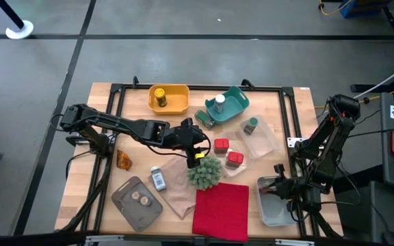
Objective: Sort spices by type
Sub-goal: Put the orange seasoning pack into the gray bin
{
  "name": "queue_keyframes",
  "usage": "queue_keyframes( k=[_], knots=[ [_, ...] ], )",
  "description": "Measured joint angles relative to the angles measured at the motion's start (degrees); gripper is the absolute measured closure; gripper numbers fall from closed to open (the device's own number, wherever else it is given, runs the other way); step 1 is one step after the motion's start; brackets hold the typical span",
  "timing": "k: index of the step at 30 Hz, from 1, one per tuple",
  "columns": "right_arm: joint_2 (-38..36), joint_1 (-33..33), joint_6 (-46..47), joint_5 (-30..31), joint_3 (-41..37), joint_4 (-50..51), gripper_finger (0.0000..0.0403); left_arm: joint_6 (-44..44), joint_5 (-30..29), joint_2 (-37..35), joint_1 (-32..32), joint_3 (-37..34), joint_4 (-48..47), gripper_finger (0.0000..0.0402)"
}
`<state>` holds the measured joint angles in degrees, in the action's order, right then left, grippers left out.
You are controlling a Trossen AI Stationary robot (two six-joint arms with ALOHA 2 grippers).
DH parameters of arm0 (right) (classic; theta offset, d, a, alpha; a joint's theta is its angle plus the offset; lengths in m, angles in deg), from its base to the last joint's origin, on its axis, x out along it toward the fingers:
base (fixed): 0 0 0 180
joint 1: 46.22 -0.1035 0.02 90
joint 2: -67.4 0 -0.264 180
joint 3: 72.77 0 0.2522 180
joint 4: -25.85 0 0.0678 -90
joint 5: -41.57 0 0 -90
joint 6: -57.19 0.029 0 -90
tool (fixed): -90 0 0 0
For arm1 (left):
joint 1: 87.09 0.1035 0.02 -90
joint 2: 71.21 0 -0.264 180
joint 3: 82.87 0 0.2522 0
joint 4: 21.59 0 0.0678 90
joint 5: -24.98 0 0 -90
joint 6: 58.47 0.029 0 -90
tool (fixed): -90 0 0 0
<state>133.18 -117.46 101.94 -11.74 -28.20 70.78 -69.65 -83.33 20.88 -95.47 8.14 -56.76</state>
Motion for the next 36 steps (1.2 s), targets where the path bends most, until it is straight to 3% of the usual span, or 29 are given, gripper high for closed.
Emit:
queue_keyframes(
  k=[10, 18, 25, 36],
  knots=[
    [0.00, 0.00, -0.02, -0.74, -0.01, 0.37, 0.0240, 0.00, 0.00, 0.00, 0.02, 0.00, 0.00, 0.0231],
    [0.00, 0.00, -0.04, -0.27, 0.07, 0.62, 0.0242, 0.00, 0.00, 0.00, -0.01, 0.00, 0.00, 0.0231],
    [0.00, 0.00, -0.06, 0.51, 6.23, 9.36, 0.0247, 0.00, 0.00, 0.00, 0.01, 0.00, 0.00, 0.0231],
    [-0.02, 0.02, -0.06, 9.61, 7.50, 17.30, 0.0247, 0.00, 0.02, 0.01, -0.01, 0.00, -0.16, 0.0231]
  ],
)
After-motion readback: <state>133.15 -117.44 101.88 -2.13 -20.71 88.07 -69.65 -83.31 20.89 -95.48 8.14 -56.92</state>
